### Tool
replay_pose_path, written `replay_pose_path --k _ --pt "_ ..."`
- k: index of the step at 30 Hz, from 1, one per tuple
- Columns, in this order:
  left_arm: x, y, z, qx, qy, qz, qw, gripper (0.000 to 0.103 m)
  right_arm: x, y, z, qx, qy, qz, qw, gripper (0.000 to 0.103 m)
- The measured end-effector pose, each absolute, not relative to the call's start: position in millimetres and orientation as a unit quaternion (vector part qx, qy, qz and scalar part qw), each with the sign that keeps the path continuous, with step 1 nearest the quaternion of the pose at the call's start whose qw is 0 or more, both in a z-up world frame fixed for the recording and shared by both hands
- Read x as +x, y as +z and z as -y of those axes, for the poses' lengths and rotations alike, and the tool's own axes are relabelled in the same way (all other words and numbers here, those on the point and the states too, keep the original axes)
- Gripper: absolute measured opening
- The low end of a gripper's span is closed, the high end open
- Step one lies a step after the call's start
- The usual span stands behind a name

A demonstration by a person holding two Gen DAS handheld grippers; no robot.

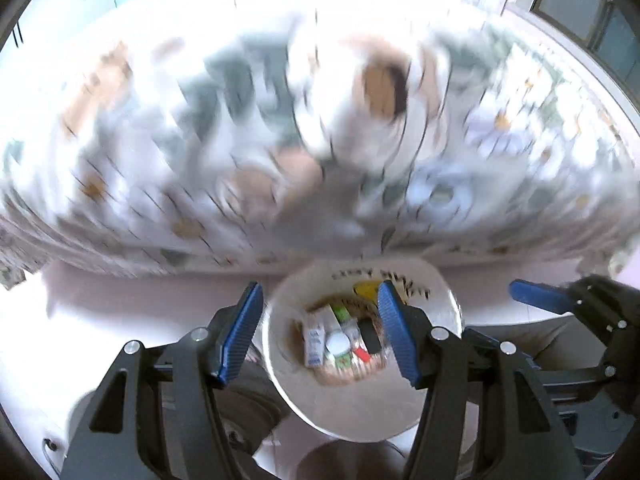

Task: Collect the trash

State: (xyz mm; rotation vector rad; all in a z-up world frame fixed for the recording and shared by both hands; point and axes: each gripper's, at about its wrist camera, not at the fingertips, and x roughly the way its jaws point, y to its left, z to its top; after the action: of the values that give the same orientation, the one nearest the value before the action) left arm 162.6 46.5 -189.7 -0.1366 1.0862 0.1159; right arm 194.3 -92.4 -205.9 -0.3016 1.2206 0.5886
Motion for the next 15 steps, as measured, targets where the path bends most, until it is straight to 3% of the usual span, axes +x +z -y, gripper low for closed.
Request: replay_pose_path --k 7,15 --pt "151 -133 -45 -0.041 0.061 -0.461 0.884 0.064 181 -141 99 -0.155 0.273 -0.494 0.811 0.062" --pt "119 -51 -32 0.003 0.064 -0.375 0.925 0.083 158 -61 119 -0.150 0.275 -0.424 0.850 0.071"
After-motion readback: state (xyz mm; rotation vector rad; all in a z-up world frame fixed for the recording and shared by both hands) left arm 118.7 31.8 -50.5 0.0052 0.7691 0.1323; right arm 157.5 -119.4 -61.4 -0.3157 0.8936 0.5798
